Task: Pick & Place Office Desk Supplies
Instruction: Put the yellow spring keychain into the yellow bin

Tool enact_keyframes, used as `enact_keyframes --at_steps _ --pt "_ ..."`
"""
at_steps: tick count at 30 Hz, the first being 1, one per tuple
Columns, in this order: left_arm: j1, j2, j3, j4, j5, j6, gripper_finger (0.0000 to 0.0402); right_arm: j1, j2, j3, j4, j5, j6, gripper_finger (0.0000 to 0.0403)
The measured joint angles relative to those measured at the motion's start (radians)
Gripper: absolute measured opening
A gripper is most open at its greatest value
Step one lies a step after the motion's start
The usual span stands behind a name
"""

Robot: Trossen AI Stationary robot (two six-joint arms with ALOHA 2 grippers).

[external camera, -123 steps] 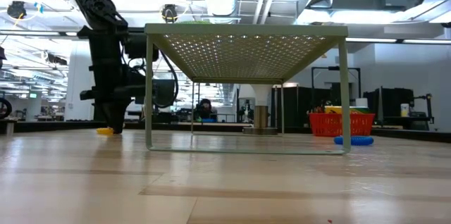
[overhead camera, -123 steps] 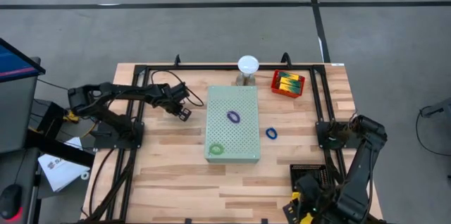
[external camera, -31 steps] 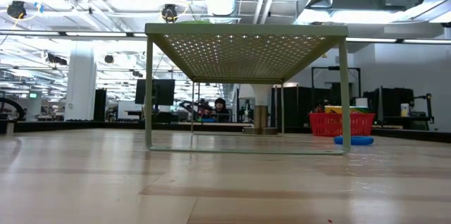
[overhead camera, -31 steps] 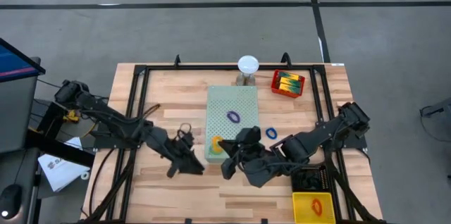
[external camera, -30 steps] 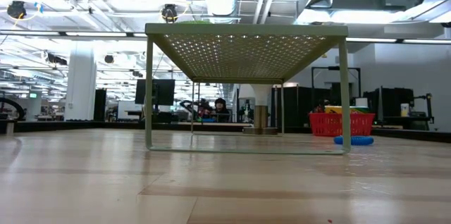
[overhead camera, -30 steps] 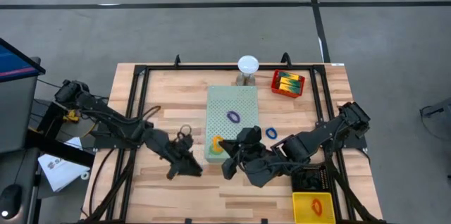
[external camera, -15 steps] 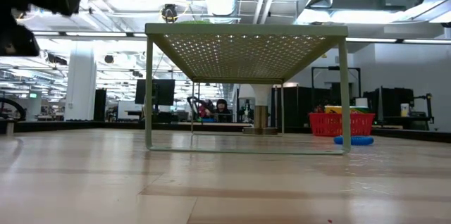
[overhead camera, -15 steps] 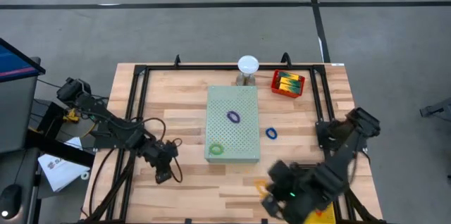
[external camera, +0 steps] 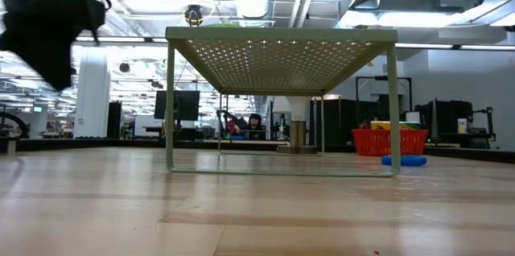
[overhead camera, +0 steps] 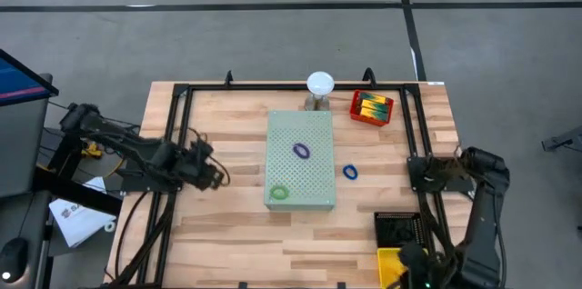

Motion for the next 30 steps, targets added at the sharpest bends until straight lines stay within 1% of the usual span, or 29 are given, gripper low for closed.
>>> enact_keyframes --at_steps 2,4,7,10,13,16,20,30 --pt "0.050 -0.049 0.000 0.004 -0.049 -0.003 0.0145 0.033 0.000 -0.036 0.019 -0.033 0.051 0.0000" --pt "0.108 -0.097 0.000 0.008 -0.086 -0.004 0.0145 0.046 0.000 -0.076 0.066 -0.074 0.062 0.0000" --pt "0.196 -0.157 0.000 0.036 -0.128 0.000 0.0145 0.053 0.001 -0.134 0.084 -0.135 0.065 0.0000" --pt "0.269 -0.206 0.000 0.116 -0.140 0.045 0.0145 0.051 0.001 -0.196 0.100 -0.172 0.065 0.0000" --pt "0.321 -0.228 0.000 0.224 -0.140 0.117 0.0145 0.051 0.001 -0.257 0.127 -0.196 0.065 0.0000" --pt "0.354 -0.233 0.000 0.320 -0.128 0.172 0.0145 0.055 0.001 -0.320 0.180 -0.225 0.064 0.0000" --pt "0.380 -0.223 0.000 0.405 -0.096 0.215 0.0145 0.063 0.001 -0.395 0.225 -0.246 0.064 0.0000" --pt "0.388 -0.223 0.000 0.428 -0.076 0.225 0.0145 0.045 0.001 -0.468 0.283 -0.254 0.038 0.0000"
